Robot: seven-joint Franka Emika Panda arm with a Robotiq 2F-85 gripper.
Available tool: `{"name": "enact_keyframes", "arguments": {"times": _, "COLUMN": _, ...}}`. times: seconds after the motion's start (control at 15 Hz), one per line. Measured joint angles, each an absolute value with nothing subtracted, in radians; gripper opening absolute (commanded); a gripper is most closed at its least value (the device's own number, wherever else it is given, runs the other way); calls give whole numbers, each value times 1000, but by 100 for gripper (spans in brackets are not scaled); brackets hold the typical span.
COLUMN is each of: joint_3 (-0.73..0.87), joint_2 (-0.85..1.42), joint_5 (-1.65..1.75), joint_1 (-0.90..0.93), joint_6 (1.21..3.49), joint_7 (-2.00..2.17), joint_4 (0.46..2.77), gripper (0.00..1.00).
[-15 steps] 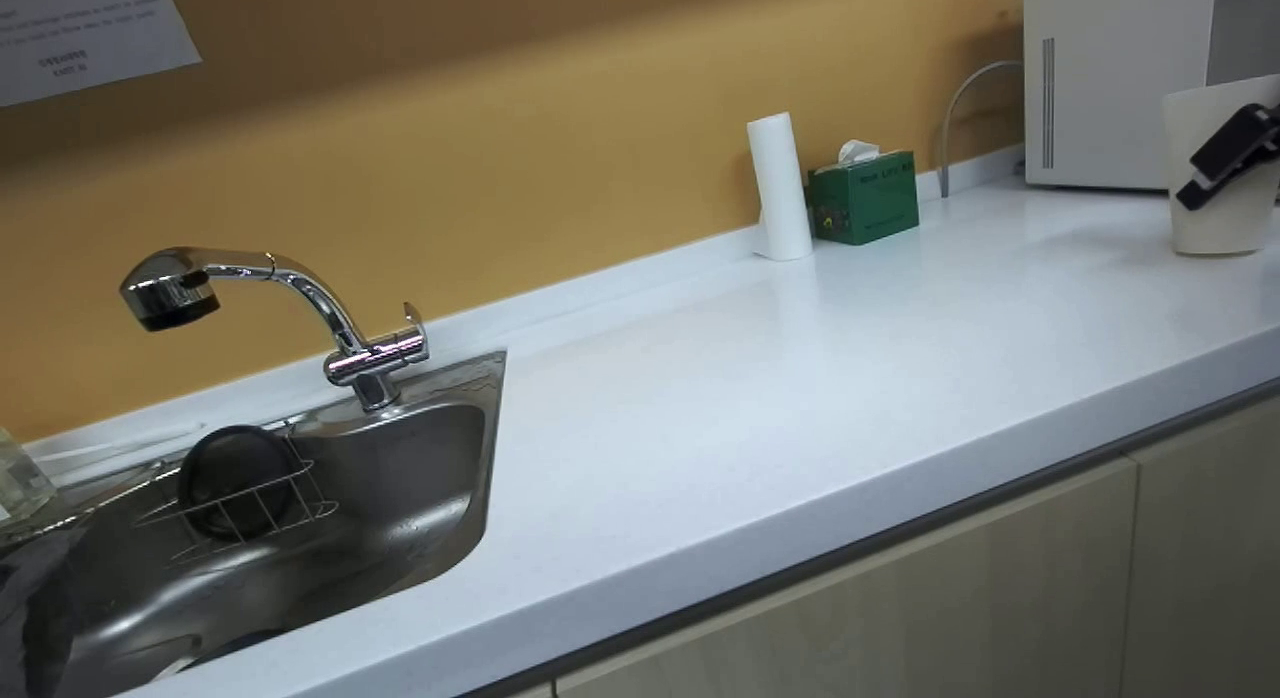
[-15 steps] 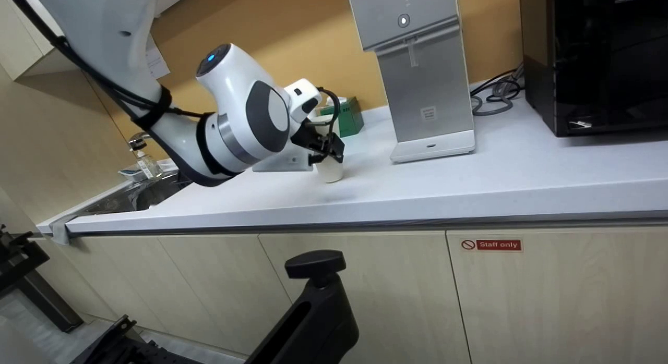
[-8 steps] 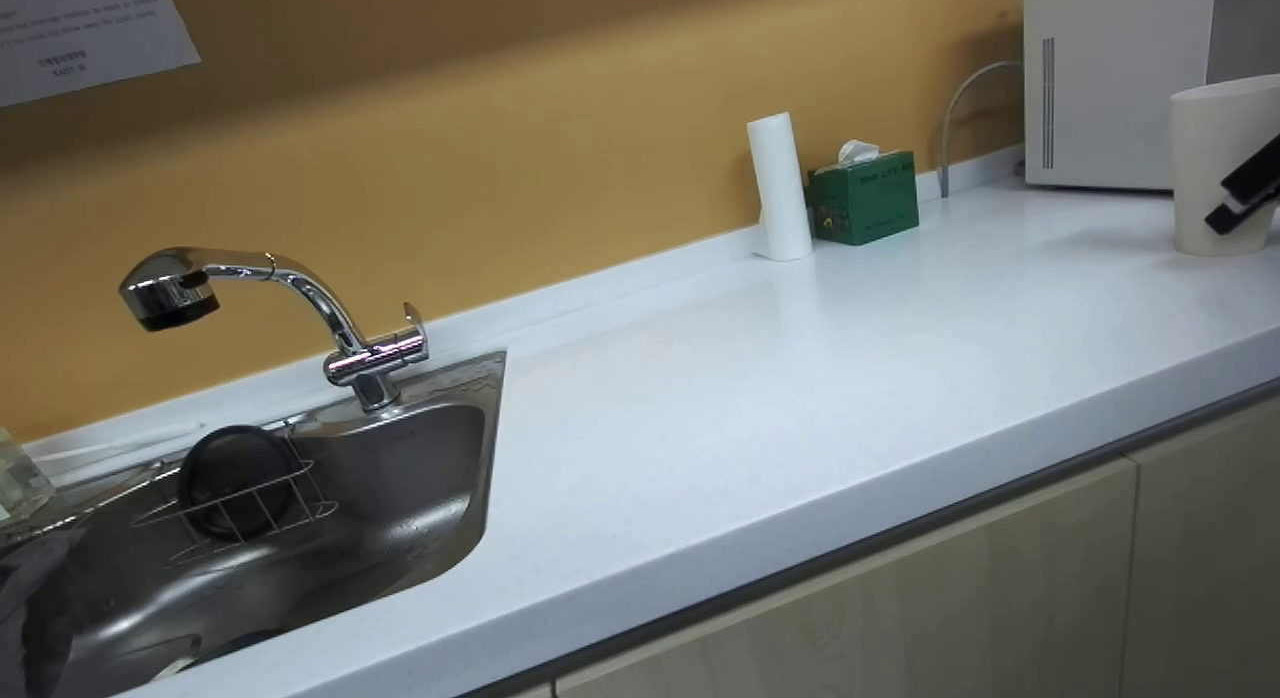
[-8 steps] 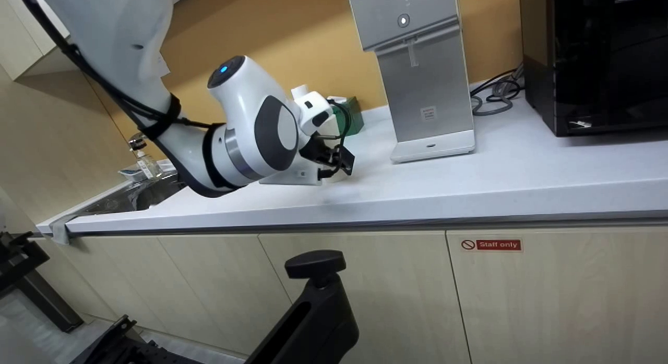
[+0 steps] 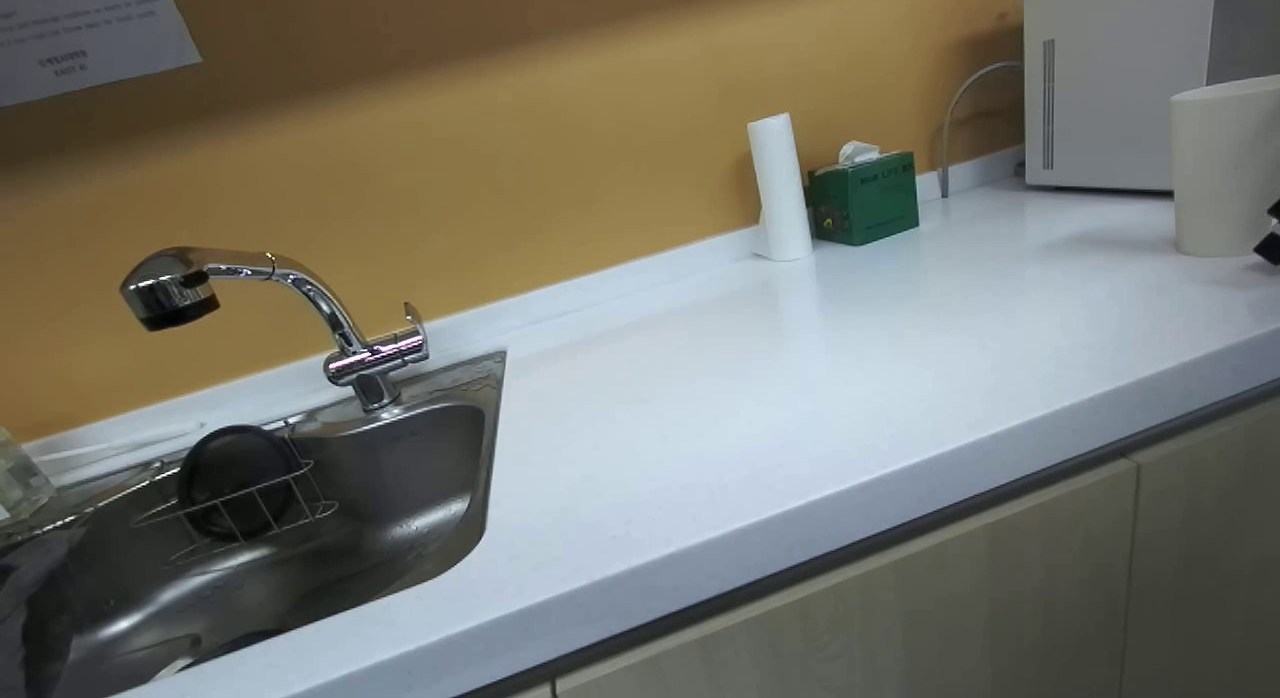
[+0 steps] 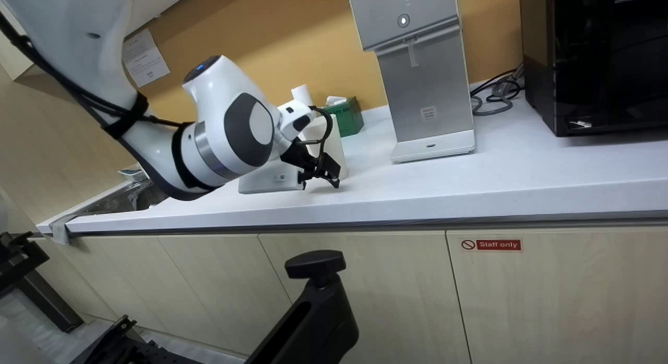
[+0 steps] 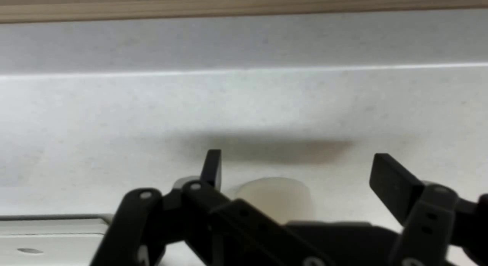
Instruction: Move the white coffee cup under the coffeemaker to the left.
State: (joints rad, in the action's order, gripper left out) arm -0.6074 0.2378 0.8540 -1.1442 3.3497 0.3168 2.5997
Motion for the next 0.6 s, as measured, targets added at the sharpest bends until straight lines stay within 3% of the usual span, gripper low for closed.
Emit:
{"name": "enact_keyframes", "arguments": {"times": 0.33, "joint_3": -707, "joint_2": 50, "joint_5": 857, "joint_1": -1230, "joint_6": 3343, "joint_7": 380, "joint_4": 2702, "gripper": 100}}
{"name": "enact_keyframes", "arguments": {"times": 0.6, "joint_3": -774, "joint_2": 75, "joint_5": 859, "joint_1": -1250, "joint_6": 3246, "joint_7": 476, "joint_4": 2743, "gripper": 100}}
